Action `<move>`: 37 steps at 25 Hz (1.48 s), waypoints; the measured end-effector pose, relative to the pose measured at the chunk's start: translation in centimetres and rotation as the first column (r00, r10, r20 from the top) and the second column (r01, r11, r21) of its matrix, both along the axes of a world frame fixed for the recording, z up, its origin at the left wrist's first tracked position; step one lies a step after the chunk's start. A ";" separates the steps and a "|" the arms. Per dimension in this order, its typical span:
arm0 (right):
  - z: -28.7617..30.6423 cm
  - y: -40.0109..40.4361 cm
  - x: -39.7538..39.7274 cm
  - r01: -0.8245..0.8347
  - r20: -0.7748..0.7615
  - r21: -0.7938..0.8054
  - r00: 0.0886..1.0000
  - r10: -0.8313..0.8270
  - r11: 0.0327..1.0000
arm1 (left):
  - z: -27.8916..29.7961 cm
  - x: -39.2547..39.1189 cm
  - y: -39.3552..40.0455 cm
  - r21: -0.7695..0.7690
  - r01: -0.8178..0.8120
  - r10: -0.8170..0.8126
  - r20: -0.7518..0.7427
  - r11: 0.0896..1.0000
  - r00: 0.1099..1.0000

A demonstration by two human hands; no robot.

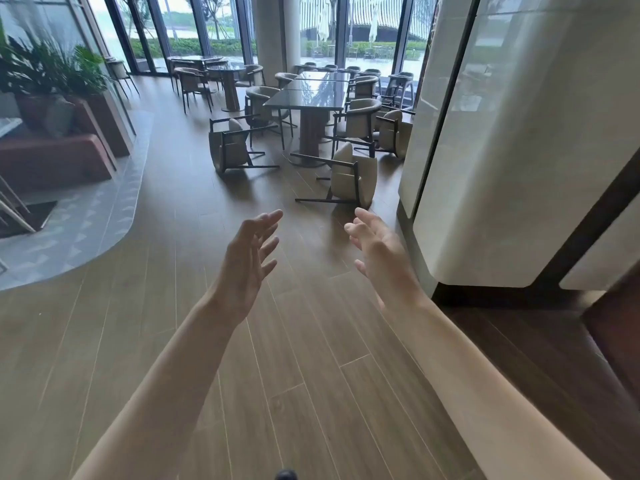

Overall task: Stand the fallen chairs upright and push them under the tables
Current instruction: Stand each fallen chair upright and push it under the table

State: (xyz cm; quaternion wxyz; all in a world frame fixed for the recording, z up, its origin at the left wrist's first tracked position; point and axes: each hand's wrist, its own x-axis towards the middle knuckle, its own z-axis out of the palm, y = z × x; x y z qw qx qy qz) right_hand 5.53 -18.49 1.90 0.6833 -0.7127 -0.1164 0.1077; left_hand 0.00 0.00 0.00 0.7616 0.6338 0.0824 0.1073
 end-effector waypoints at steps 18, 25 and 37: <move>-0.5 17.3 27.9 0.186 -0.024 0.035 0.982 -0.185 0.982 | -0.1 28.2 18.3 0.045 0.032 -0.030 -0.045 0.998 0.999; -2.5 18.3 44.1 0.198 -0.047 0.021 0.979 -0.196 0.980 | -1.5 45.6 18.9 0.065 0.083 -0.081 -0.031 0.994 0.996; -2.3 22.1 73.8 0.195 -0.036 0.012 0.980 -0.194 0.981 | -1.4 74.4 24.0 0.028 0.004 -0.004 -0.003 1.000 1.000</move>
